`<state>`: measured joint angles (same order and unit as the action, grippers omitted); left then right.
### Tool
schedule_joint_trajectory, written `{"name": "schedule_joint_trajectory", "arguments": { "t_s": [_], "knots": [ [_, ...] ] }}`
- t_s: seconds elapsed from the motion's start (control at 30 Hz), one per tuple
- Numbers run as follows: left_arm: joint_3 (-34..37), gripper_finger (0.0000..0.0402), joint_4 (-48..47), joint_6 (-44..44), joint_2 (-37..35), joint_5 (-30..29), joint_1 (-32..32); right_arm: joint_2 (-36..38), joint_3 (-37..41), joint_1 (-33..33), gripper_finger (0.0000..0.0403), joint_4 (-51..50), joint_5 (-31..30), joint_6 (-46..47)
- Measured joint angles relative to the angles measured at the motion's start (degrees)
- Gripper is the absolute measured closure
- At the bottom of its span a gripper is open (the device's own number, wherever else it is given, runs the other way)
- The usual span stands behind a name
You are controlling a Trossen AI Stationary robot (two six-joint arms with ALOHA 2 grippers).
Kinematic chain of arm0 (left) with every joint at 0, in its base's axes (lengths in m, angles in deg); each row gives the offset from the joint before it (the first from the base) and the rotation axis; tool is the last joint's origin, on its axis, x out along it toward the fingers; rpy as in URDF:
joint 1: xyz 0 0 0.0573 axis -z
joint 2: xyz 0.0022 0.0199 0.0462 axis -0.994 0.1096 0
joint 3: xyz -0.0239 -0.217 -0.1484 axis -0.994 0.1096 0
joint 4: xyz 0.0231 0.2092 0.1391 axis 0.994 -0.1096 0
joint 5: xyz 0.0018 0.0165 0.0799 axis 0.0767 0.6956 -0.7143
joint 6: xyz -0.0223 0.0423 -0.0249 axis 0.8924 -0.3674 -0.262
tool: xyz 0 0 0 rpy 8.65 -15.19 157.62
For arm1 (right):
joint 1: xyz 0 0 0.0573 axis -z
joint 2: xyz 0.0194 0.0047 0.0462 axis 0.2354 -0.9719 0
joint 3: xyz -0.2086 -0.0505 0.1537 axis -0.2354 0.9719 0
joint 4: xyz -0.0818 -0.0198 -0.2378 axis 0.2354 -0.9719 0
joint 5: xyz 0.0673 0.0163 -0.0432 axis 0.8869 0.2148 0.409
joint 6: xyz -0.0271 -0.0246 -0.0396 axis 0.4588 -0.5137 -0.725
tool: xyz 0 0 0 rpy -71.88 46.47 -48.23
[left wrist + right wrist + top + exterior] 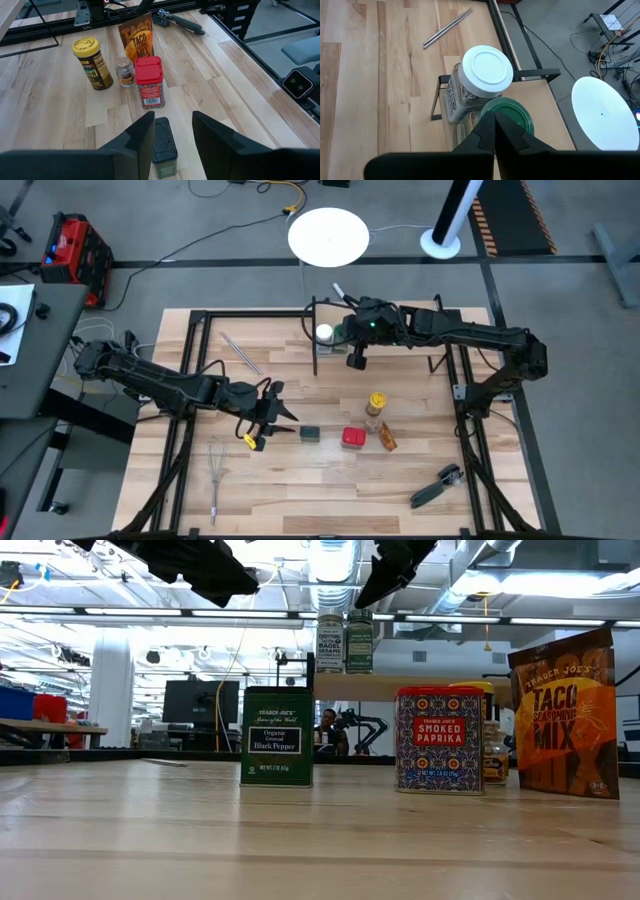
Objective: Shelf spices
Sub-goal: Put the green seasoning bottle on the shelf
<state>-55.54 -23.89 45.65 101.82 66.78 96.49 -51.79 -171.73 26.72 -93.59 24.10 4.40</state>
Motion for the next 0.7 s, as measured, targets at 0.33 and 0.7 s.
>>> {"name": "schedule_joint_trajectory", "arguments": {
  "t_s": [0.33,0.7],
  "knots": [
    [0.00,0.0279,-0.02,0.05,0.00,0.02,0.00,-0.02,0.00,-0.61,0.0398,0.05,-0.34,-3.05],
    [0.00,0.0279,-0.02,-0.04,0.00,0.02,0.00,0.00,0.00,-4.74,0.0398,1.44,-2.71,-3.71]
  ]
}}
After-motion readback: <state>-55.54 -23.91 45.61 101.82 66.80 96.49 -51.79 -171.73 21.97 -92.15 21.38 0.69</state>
